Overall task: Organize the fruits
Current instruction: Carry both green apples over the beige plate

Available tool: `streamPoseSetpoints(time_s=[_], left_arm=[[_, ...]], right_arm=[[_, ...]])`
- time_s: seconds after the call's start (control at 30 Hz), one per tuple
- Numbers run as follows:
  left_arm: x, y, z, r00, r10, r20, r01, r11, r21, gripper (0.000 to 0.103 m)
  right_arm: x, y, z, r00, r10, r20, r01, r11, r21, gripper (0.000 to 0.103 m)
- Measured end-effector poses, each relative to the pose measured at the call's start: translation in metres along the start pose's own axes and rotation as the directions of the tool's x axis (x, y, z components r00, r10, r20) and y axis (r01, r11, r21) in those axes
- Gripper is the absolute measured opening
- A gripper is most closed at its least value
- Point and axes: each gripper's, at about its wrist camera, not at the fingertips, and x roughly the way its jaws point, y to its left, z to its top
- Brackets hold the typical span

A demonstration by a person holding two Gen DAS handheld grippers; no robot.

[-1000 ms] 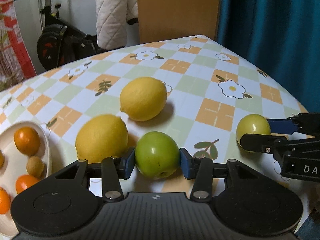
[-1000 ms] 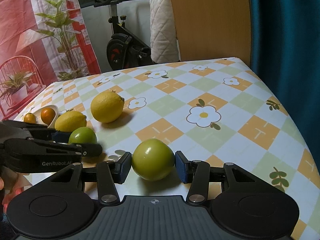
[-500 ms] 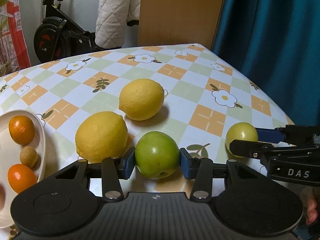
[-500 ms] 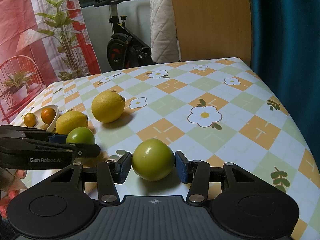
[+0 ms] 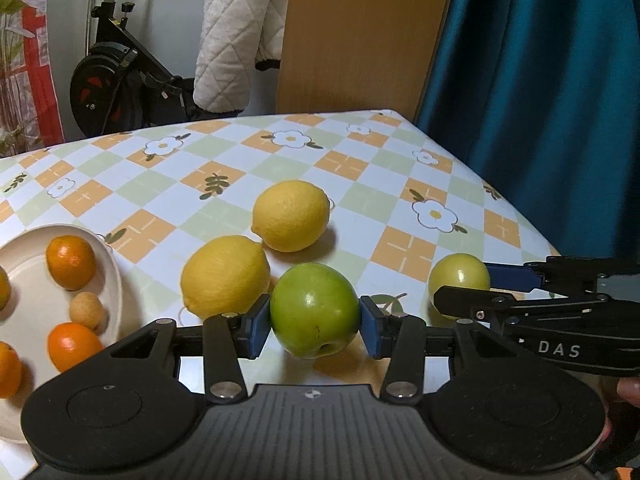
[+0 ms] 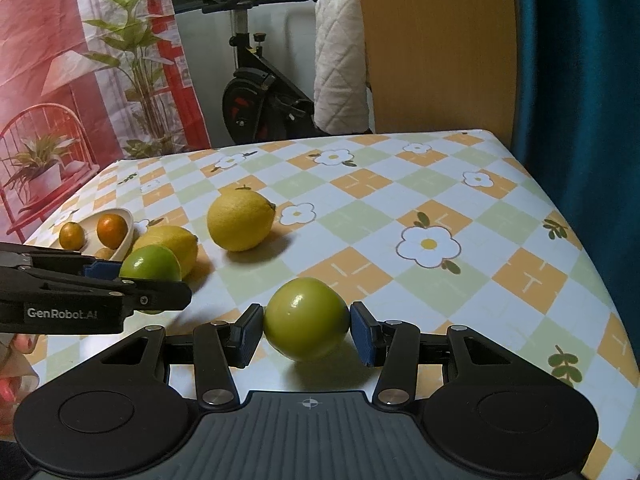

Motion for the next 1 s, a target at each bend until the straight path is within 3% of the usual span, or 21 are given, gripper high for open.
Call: streamPoseSetpoints(time_s=[0.5,1.0], left_arm=[[-0.043,0.029,0.006,0.997,0.017,0.082,-0.013,0.999,-0.044,0.049],[-0.086,0.101,0.014,0.984,0.098,0.152,-0.078,0.988,-0.132,0.049]], right_arm=[[-0.016,0.044,0.026,0.999,0.026,0.021,-0.024,0.997,-0.069,0.044],[0.001,0.119,0.054,0.994,0.106,0.005,-0.104,0.982,-0.157,0.044]])
